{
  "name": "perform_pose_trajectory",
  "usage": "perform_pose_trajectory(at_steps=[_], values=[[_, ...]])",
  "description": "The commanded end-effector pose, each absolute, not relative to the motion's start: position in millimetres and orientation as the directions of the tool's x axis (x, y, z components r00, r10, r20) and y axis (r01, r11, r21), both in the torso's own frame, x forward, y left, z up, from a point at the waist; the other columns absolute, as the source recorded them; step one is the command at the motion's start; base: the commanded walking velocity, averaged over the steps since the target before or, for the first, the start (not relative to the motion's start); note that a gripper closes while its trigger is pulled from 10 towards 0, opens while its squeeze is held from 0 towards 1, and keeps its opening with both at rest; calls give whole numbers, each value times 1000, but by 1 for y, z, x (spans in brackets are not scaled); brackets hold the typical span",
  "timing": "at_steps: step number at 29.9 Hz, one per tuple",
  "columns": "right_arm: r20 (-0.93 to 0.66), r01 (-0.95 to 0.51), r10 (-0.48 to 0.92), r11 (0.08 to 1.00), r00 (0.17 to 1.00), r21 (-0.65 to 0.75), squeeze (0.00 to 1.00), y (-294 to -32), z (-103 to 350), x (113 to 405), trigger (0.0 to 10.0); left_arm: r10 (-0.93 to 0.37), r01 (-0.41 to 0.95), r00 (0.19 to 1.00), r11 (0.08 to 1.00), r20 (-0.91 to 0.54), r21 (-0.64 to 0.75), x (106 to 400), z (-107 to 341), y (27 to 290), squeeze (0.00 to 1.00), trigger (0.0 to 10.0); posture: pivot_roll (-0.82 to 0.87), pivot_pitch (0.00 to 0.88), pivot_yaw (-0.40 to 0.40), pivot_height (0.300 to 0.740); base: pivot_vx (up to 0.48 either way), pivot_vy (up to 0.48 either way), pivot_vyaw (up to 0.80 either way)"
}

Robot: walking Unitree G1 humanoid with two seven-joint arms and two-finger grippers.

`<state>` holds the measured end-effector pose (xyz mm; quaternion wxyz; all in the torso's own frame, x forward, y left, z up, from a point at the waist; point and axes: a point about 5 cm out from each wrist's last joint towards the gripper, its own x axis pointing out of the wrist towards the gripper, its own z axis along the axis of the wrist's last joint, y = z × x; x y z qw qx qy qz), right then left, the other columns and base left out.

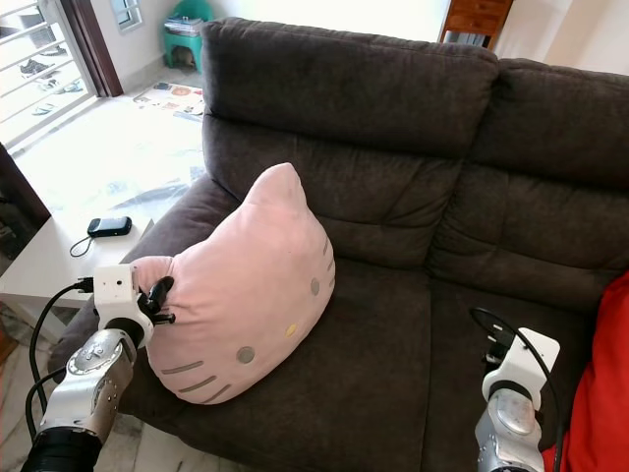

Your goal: Move the pillow to the sofa from floor

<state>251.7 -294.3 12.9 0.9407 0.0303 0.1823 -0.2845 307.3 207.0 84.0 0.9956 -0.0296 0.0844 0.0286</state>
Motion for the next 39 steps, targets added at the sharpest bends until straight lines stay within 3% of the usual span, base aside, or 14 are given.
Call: perform_pose_trajectory(at_steps=[1, 15, 22, 23, 26, 29, 33, 39], values=[[-357, 538, -517, 842, 778, -46, 0, -293, 12, 252, 10000, 58, -66, 986, 997, -158, -50, 308, 86, 209, 1000, 10000, -2, 25, -36, 740, 0, 0, 0], [-354, 507, -484, 861, 800, -33, 0, -285, 9, 255, 10000, 55, -58, 998, 994, -41, -88, 306, 122, 203, 1000, 10000, 0, 8, -30, 740, 0, 0, 0], [-358, 503, -479, 864, 801, -31, 0, -284, 7, 255, 10000, -18, 18, 1000, 995, 2, -99, 304, 134, 192, 1000, 10000, 4, 0, -27, 740, 0, 0, 0], [-363, 502, -478, 864, 800, -33, 0, -283, 5, 254, 10000, -68, 67, 998, 997, -16, -33, 302, 129, 187, 0, 10000, 5, 0, -28, 740, 0, 0, 0], [-374, 495, -475, 868, 797, -48, 0, -282, 2, 251, 10000, -163, 180, 979, 974, -123, 138, 294, 107, 180, 0, 10000, 5, 0, -28, 740, 0, 0, 0], [-386, 494, -474, 868, 791, -53, 0, -282, -1, 248, 10000, -204, 244, 946, 960, -251, 139, 285, 85, 177, 0, 10000, 12, 3, -27, 740, 0, 0, 0], [-427, 492, -474, 867, 770, -75, 0, -283, -10, 239, 10000, -56, 157, 903, 965, -426, 208, 268, 45, 194, 0, 10000, 8, 12, -21, 740, 0, 0, 0], [-528, 441, -435, 889, 729, -124, 0, -280, -27, 225, 10000, -14, 148, 860, 963, -511, 223, 261, 22, 200, 0, 10000, 9, 14, -14, 740, 0, 0, 0]])
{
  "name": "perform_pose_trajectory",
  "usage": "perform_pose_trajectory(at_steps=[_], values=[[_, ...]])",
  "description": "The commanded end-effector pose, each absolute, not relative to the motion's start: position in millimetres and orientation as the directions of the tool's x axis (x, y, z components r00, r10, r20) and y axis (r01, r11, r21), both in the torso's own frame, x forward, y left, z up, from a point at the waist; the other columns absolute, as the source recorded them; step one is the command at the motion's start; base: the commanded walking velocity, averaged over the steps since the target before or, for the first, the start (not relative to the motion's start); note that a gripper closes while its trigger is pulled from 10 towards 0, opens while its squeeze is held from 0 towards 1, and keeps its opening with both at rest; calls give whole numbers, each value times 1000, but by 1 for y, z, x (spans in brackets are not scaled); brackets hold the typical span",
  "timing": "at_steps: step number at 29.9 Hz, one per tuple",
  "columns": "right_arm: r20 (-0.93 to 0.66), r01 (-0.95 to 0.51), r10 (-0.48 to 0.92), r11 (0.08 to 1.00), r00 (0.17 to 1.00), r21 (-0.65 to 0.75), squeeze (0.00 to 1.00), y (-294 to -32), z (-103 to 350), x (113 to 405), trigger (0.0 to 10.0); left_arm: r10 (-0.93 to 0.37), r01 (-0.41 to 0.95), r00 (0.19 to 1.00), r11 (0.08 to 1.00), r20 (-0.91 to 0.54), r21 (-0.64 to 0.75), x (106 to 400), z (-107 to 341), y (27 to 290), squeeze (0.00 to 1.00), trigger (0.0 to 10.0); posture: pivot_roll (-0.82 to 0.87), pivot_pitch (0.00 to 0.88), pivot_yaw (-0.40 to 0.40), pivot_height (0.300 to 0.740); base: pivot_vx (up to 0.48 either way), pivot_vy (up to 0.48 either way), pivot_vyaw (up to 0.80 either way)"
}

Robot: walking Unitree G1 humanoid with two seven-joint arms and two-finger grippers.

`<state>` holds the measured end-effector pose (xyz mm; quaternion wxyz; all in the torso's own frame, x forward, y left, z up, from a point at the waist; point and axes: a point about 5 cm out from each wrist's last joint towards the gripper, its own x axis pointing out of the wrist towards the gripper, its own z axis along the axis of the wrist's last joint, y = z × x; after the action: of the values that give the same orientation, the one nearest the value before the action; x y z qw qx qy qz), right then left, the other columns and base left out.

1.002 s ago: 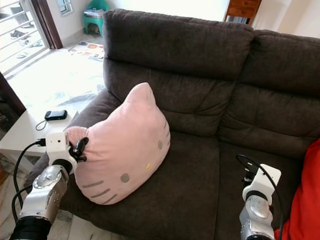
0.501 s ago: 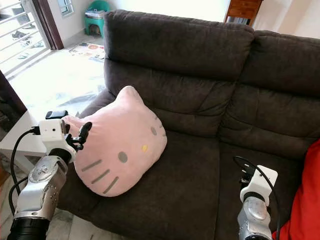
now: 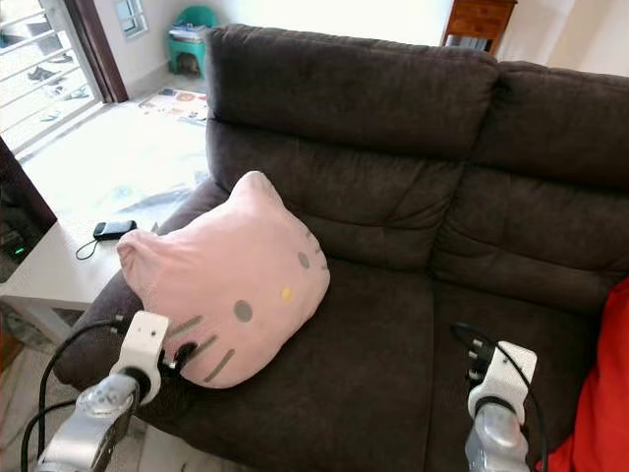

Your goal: Move the pillow to the sofa from floor

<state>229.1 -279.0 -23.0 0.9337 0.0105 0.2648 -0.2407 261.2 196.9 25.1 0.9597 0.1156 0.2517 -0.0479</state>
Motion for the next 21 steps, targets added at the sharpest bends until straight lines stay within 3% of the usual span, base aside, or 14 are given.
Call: perform_pose_trajectory(at_steps=[1, 12, 21], values=[[-563, 418, -415, 899, 715, -133, 0, -278, -33, 220, 10000, -2, 140, 841, 967, -541, 215, 259, 14, 201, 0, 10000, 8, 12, -12, 740, 0, 0, 0], [-685, 340, -374, 921, 625, -192, 0, -272, -56, 192, 10000, 24, 116, 755, 979, -656, 168, 246, -19, 202, 0, 10000, 1, 2, 3, 740, 0, 0, 0], [-708, 257, -264, 959, 655, -119, 0, -262, -66, 178, 10000, 143, -8, 718, 980, -681, 198, 233, -39, 226, 0, 10000, -14, 0, 6, 740, 0, 0, 0]])
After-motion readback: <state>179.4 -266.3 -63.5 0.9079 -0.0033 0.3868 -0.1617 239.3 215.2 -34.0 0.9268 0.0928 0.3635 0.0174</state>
